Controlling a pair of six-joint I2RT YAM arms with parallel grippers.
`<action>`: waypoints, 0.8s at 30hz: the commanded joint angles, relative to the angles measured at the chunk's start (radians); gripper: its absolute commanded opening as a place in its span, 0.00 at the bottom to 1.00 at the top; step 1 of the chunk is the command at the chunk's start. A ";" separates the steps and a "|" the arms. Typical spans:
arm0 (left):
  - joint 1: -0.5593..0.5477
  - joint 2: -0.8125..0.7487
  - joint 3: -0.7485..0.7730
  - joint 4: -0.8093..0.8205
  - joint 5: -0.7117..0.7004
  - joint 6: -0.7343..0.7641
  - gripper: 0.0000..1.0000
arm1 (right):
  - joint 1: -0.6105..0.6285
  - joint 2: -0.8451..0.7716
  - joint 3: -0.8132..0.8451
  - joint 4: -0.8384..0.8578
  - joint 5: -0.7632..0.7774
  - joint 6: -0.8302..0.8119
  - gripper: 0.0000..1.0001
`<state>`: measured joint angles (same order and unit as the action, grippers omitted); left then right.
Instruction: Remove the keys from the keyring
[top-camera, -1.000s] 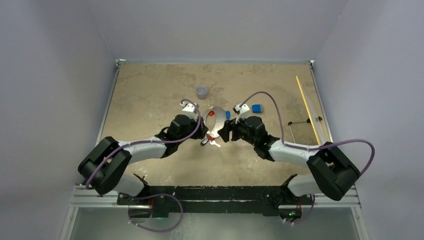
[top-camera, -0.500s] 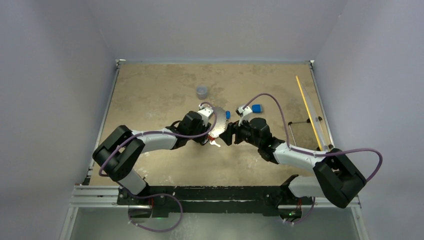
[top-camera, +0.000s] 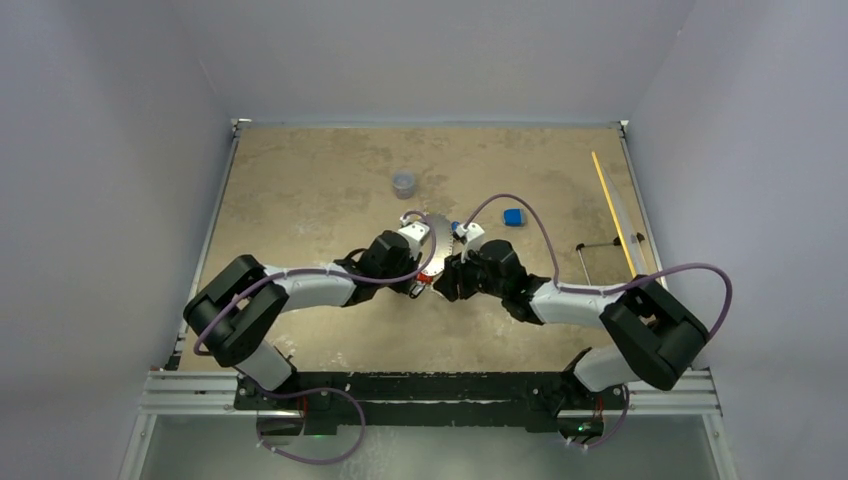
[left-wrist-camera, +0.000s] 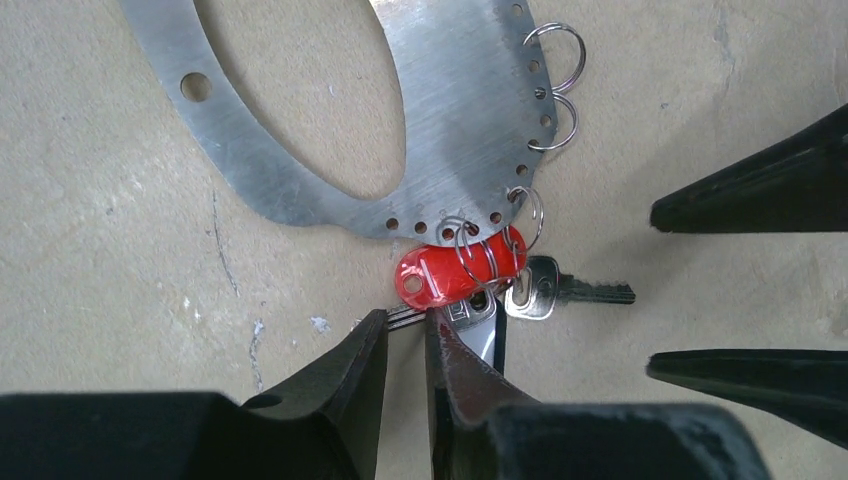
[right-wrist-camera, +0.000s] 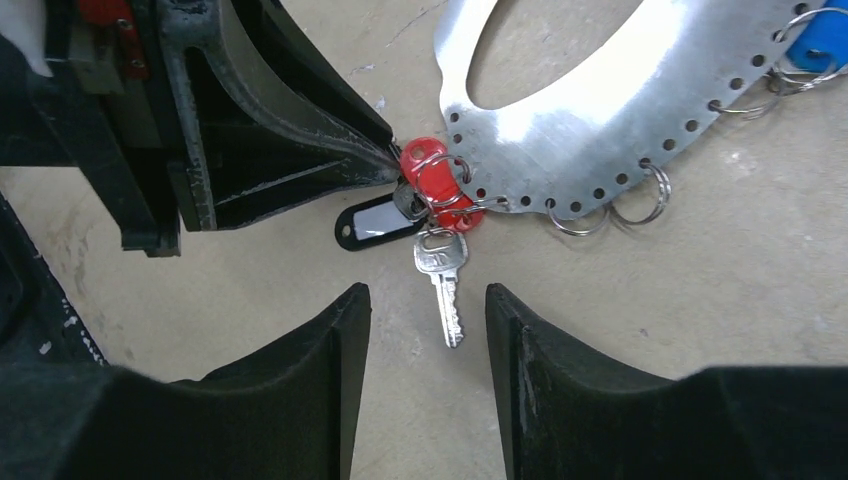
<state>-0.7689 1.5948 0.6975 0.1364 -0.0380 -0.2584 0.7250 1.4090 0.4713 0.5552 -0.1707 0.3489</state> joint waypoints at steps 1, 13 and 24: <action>-0.023 -0.021 -0.069 -0.094 -0.036 -0.115 0.17 | 0.034 0.038 0.070 -0.028 0.032 -0.007 0.45; -0.025 -0.112 -0.137 -0.132 -0.042 -0.234 0.11 | 0.039 0.130 0.126 -0.027 -0.097 0.068 0.19; -0.025 -0.126 -0.138 -0.159 -0.020 -0.273 0.10 | -0.014 0.210 0.114 -0.024 -0.115 0.125 0.19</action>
<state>-0.7879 1.4670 0.5861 0.0704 -0.0864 -0.4965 0.7494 1.6276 0.5758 0.5304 -0.2642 0.4545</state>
